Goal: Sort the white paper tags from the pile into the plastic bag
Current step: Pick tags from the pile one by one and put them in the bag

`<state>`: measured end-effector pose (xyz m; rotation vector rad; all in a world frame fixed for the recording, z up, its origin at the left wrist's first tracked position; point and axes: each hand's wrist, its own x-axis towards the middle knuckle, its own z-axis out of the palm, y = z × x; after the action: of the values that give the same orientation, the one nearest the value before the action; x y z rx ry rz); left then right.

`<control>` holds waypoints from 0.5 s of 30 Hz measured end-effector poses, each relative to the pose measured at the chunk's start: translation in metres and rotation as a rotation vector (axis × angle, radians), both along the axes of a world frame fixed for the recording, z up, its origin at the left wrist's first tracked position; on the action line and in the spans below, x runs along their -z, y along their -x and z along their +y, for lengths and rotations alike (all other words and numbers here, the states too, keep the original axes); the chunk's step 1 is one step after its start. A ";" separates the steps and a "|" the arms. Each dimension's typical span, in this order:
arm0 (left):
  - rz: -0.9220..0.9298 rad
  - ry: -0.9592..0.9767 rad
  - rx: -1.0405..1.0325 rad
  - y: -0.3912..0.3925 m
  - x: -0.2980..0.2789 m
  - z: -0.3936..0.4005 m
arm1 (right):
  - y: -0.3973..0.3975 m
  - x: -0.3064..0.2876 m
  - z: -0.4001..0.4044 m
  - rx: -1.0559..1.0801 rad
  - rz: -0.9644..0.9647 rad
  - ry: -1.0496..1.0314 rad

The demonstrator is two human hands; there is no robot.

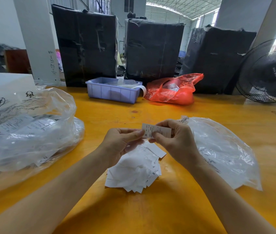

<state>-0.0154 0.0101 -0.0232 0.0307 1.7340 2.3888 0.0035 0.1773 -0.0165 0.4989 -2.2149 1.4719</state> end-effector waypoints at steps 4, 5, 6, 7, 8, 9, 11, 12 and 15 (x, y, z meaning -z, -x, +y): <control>0.026 0.052 -0.001 0.000 0.002 0.001 | 0.000 0.000 0.003 -0.044 -0.051 -0.012; 0.031 0.053 -0.003 0.000 0.002 0.001 | 0.001 0.000 0.003 -0.042 -0.060 -0.017; 0.034 0.052 -0.008 0.000 0.002 0.001 | 0.001 0.000 0.003 -0.040 -0.068 -0.021; 0.034 0.046 -0.014 0.000 0.002 0.001 | 0.001 0.000 0.003 -0.038 -0.078 -0.027; 0.037 0.036 -0.018 0.000 0.002 0.001 | 0.002 0.000 0.003 -0.039 -0.091 -0.034; 0.046 0.029 -0.019 0.000 0.002 0.001 | 0.002 0.000 0.003 -0.044 -0.109 -0.042; 0.079 0.040 -0.023 -0.001 0.002 0.001 | 0.002 0.000 0.004 -0.065 -0.162 -0.052; 0.099 0.055 -0.027 -0.001 0.002 0.002 | 0.002 0.000 0.004 -0.081 -0.195 -0.053; 0.148 0.093 -0.038 -0.001 0.003 0.003 | 0.002 0.001 0.005 -0.111 -0.271 -0.071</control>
<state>-0.0148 0.0128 -0.0259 0.1674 1.9258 2.3835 0.0011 0.1822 -0.0180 0.4753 -2.4914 1.6039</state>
